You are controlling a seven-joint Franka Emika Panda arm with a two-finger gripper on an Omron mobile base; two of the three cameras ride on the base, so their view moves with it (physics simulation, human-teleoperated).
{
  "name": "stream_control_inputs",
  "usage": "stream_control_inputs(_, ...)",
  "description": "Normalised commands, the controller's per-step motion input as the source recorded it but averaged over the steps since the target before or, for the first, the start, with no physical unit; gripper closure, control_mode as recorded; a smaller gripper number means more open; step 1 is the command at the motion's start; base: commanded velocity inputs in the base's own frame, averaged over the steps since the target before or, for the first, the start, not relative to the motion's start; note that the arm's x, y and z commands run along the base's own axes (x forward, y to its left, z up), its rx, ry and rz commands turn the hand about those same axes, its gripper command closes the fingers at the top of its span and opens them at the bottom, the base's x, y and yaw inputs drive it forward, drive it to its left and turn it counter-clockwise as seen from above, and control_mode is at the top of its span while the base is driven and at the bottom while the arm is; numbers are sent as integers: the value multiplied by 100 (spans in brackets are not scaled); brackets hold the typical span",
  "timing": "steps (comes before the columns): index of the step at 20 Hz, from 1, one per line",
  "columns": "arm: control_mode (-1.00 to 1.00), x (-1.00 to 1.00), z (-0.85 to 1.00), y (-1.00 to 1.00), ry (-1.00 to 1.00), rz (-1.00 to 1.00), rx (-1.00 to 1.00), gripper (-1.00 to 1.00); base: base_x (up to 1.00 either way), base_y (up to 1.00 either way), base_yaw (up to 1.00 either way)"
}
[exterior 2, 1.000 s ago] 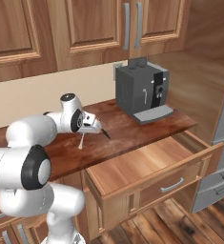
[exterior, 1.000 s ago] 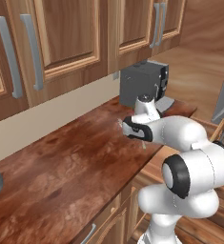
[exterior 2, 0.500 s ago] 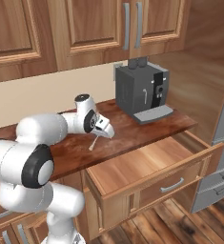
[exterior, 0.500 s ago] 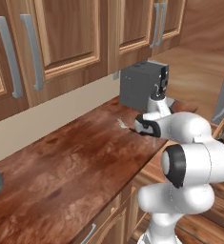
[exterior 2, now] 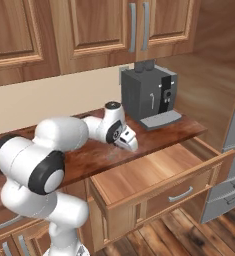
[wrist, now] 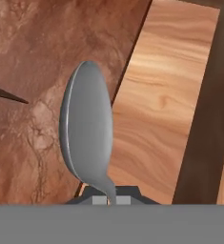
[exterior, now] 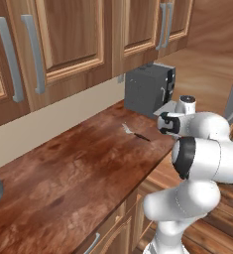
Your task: Organize the utensils by type. Pick up the wooden spoons from the counter and place them in the open cabinet. Then pick up the metallic utensils from the counter and place them in the open drawer.
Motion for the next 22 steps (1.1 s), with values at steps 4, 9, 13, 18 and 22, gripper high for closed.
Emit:
stream_control_inputs(4,-100,0,-24,-47,2,0,16,100,0,0,0)
stream_control_inputs(9,-100,3,-34,-38,5,0,12,100,0,0,0)
stream_control_inputs(13,-100,-2,-30,-42,0,0,6,100,0,0,0)
stream_control_inputs(18,-100,-1,-23,-45,0,0,0,100,0,0,0)
stream_control_inputs(22,-100,-1,-22,-43,0,-1,0,100,0,0,0)
